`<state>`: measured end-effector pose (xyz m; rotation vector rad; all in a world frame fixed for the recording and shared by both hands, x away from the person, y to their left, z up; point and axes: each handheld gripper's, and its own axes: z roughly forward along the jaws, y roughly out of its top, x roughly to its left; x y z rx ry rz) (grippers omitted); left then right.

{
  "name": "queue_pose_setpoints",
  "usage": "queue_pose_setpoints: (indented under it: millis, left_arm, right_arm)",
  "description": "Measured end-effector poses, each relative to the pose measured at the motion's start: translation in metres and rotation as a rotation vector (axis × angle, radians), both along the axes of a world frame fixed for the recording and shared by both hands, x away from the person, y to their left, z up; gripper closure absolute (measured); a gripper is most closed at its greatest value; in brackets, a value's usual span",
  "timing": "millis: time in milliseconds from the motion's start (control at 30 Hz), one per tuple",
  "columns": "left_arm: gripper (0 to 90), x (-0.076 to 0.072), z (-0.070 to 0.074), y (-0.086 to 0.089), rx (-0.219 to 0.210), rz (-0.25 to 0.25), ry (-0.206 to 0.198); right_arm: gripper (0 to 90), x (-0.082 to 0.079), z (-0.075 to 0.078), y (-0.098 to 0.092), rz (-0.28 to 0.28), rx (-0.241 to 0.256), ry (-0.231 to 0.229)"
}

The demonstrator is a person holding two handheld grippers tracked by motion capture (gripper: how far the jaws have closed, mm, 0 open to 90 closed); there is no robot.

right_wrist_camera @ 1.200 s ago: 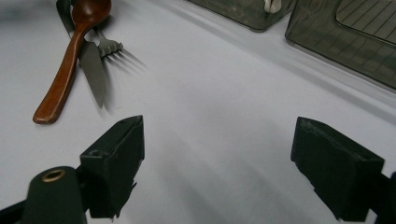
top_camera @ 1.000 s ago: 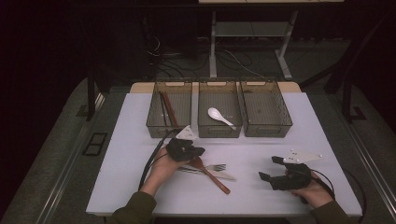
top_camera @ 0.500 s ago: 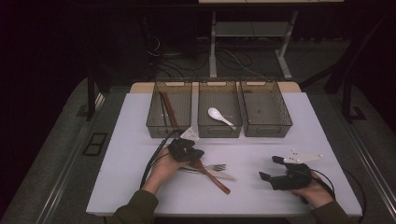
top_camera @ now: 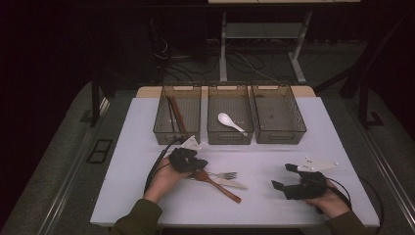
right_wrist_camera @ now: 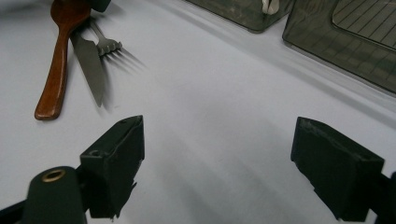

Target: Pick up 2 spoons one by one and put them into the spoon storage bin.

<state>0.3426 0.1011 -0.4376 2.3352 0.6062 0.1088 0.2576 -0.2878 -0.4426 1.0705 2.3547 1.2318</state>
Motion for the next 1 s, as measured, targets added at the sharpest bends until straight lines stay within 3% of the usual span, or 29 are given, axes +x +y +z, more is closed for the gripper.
queue_pose_setpoints:
  millis: [200, 267, 300, 867, 1000]
  left_arm:
    - [89.1, -0.006, 0.0, 0.003, -0.003, 0.016, 0.011]
    - [89.1, -0.007, 0.001, 0.005, 0.006, -0.003, -0.005]
    - [89.1, -0.01, 0.001, 0.005, -0.006, 0.013, 0.006]
    - [89.1, -0.037, 0.006, 0.022, 0.0, -0.001, -0.009]
    - [89.0, -0.042, 0.006, 0.026, 0.001, 0.0, -0.025]
  right_arm:
    - [17.6, 0.0, 0.0, -0.001, -0.003, 0.0, -0.004]
    - [17.6, 0.0, 0.0, -0.001, -0.002, -0.001, -0.005]
    - [17.6, 0.0, 0.001, -0.002, -0.002, -0.001, -0.007]
    - [17.6, 0.0, 0.001, -0.002, -0.002, -0.009, -0.009]
    - [17.6, 0.0, 0.001, -0.001, -0.002, -0.009, -0.011]
